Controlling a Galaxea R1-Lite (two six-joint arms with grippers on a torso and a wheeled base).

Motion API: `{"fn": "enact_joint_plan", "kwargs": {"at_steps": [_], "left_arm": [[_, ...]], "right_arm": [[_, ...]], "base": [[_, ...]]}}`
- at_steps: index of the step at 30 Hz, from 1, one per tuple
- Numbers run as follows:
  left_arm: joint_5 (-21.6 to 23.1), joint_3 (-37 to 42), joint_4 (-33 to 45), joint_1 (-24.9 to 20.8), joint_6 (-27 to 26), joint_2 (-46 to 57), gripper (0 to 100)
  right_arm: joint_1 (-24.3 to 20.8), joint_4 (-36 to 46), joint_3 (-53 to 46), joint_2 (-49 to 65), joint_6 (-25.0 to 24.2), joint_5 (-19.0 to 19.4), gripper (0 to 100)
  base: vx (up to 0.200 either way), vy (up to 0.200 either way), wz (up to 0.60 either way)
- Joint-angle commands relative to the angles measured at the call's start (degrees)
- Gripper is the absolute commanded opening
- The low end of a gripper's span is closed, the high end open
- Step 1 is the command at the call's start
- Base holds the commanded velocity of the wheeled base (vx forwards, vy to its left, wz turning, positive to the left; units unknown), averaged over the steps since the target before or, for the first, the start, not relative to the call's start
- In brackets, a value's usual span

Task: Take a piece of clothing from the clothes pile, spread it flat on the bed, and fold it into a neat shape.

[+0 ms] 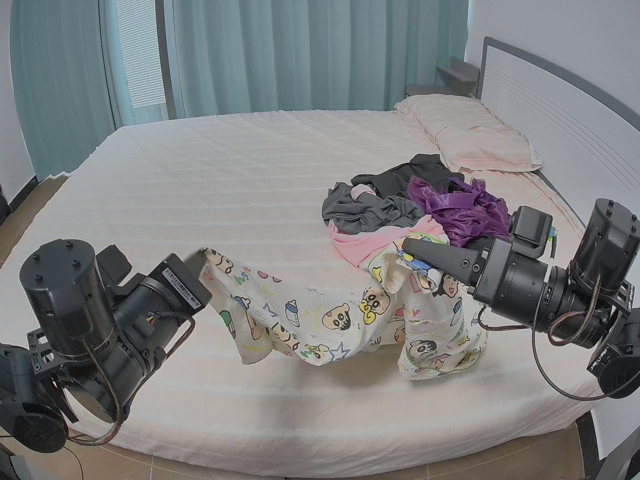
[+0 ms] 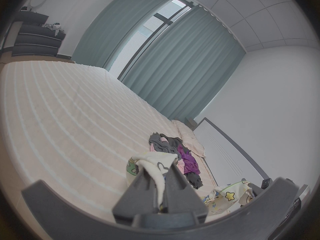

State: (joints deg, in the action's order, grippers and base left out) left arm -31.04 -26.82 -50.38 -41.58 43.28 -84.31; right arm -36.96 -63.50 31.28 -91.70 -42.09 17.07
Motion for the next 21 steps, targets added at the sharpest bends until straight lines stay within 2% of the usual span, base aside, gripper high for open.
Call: {"fn": "enact_joint_plan", "kwargs": {"at_steps": [1, 4, 5, 9, 13, 21], "left_arm": [[-0.25, -0.34, -0.07, 0.63, -0.3, 1.34, 0], [-0.34, -0.78, 0.11, 0.71, -0.47, 2.22, 0], [-0.25, -1.04, 0.2, 1.15, -0.47, 3.01, 0], [-0.16, -1.04, 0.02, 2.03, -1.09, 3.45, 0], [-0.16, -1.04, -0.07, 2.21, -1.35, 3.63, 0], [0.01, -0.95, -0.77, 2.21, -1.18, 4.15, 0]], "right_arm": [[0.58, 1.71, 2.21, -0.59, 0.17, -0.46, 0], [0.49, 2.86, 3.61, -1.55, 0.26, -3.18, 0], [0.4, 3.03, 4.58, -2.26, 0.35, -5.38, 0], [0.31, 3.12, 5.98, -3.49, 0.35, -7.93, 0], [0.05, 3.12, 7.39, -4.98, 0.7, -12.14, 0], [0.05, 3.03, 8.88, -5.51, 2.54, -16.54, 0]], "base": [[0.0, 0.2, 0.0], [0.0, 0.2, 0.0], [0.0, 0.2, 0.0], [0.0, 0.2, 0.0], [0.0, 0.2, 0.0], [0.0, 0.2, 0.0]]}}
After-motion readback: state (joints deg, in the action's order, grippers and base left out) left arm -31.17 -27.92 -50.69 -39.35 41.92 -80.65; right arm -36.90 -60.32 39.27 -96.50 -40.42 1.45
